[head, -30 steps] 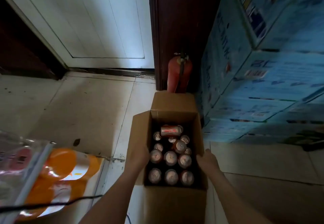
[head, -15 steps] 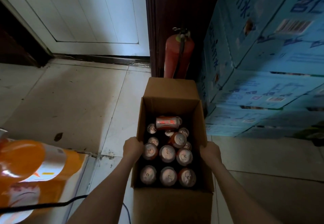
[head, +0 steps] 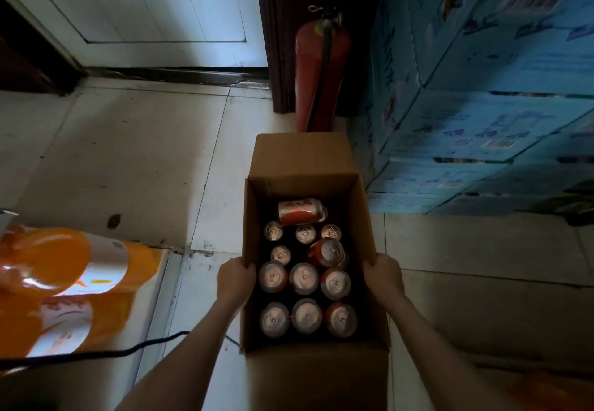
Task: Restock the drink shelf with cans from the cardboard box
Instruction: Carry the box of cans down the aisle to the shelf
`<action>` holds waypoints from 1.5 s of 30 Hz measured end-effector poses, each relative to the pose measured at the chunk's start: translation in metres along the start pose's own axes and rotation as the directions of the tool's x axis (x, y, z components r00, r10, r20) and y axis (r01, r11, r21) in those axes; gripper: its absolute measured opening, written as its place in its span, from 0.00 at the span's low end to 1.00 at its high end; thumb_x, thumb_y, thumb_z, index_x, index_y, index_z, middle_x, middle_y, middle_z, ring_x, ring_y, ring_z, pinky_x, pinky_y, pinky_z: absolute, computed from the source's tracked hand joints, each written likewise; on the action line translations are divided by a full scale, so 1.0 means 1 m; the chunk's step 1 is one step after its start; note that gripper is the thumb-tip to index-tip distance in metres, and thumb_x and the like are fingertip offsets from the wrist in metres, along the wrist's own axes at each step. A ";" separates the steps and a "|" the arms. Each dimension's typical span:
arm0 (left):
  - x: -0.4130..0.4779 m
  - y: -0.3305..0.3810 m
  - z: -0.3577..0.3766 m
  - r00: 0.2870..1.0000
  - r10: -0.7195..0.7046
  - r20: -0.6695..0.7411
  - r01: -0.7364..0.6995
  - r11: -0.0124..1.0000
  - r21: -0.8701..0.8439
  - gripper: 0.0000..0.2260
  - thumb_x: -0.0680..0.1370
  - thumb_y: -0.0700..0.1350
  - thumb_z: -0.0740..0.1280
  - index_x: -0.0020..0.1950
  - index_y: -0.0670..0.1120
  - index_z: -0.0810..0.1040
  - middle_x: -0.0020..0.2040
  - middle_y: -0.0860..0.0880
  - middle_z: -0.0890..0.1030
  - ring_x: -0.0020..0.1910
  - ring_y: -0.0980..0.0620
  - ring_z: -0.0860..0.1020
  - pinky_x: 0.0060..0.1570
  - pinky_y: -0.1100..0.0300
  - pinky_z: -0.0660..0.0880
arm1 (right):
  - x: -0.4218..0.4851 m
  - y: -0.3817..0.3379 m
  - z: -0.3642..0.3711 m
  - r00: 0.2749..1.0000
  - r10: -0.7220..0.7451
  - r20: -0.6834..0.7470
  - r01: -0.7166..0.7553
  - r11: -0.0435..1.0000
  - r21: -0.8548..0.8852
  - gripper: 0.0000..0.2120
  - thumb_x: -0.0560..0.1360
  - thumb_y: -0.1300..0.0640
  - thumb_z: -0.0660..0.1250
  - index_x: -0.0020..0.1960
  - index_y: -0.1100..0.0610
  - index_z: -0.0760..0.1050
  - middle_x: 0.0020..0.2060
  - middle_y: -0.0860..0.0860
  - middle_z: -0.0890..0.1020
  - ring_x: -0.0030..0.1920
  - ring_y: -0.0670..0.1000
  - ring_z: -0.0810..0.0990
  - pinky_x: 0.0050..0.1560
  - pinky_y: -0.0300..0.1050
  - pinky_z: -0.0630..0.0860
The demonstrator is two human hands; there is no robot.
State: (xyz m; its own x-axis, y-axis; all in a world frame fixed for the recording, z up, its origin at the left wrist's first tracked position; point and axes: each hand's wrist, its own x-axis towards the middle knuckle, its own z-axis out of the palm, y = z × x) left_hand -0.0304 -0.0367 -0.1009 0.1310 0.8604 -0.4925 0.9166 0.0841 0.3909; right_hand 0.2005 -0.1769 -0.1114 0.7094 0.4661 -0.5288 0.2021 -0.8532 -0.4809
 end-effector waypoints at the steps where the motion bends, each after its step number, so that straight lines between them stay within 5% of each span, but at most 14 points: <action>1: -0.007 -0.004 0.002 1.000 -0.003 0.010 0.003 1.000 0.011 0.11 0.78 0.42 0.62 0.46 0.35 0.80 0.44 0.37 0.82 0.44 0.40 0.79 0.38 0.58 0.66 | -0.007 0.005 0.000 1.000 0.004 0.000 -0.004 1.000 -0.005 0.11 0.77 0.60 0.61 0.47 0.67 0.78 0.39 0.59 0.78 0.40 0.58 0.77 0.38 0.43 0.68; 5: -0.027 -0.014 0.010 0.999 0.008 0.041 -0.010 0.999 0.045 0.12 0.79 0.44 0.61 0.48 0.36 0.79 0.47 0.37 0.82 0.47 0.38 0.78 0.40 0.56 0.67 | -0.032 0.023 0.005 0.999 0.054 -0.005 -0.054 0.998 -0.022 0.10 0.79 0.60 0.59 0.46 0.64 0.77 0.39 0.58 0.78 0.39 0.55 0.75 0.38 0.43 0.69; 12: -0.065 -0.028 0.018 0.998 -0.001 0.068 -0.008 0.992 0.122 0.12 0.79 0.43 0.60 0.53 0.36 0.78 0.52 0.36 0.80 0.53 0.38 0.77 0.45 0.54 0.69 | -0.073 0.058 0.012 0.995 0.095 -0.027 -0.096 0.994 -0.057 0.13 0.79 0.59 0.60 0.56 0.67 0.77 0.51 0.63 0.81 0.51 0.62 0.79 0.49 0.50 0.75; 45: -0.290 -0.234 0.062 0.992 -0.016 0.128 0.006 0.997 0.079 0.13 0.81 0.43 0.58 0.55 0.36 0.77 0.52 0.38 0.80 0.51 0.40 0.78 0.46 0.56 0.72 | -0.326 0.219 0.094 0.992 0.126 -0.021 -0.127 0.986 -0.107 0.14 0.80 0.58 0.60 0.58 0.67 0.75 0.53 0.64 0.80 0.53 0.62 0.78 0.52 0.52 0.76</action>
State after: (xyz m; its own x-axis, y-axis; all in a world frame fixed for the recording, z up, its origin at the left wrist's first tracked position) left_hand -0.2600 -0.3366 -0.0977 0.1637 0.7878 -0.5937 0.9442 0.0493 0.3258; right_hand -0.0498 -0.4936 -0.1101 0.7430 0.3502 -0.5704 0.1811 -0.9256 -0.3324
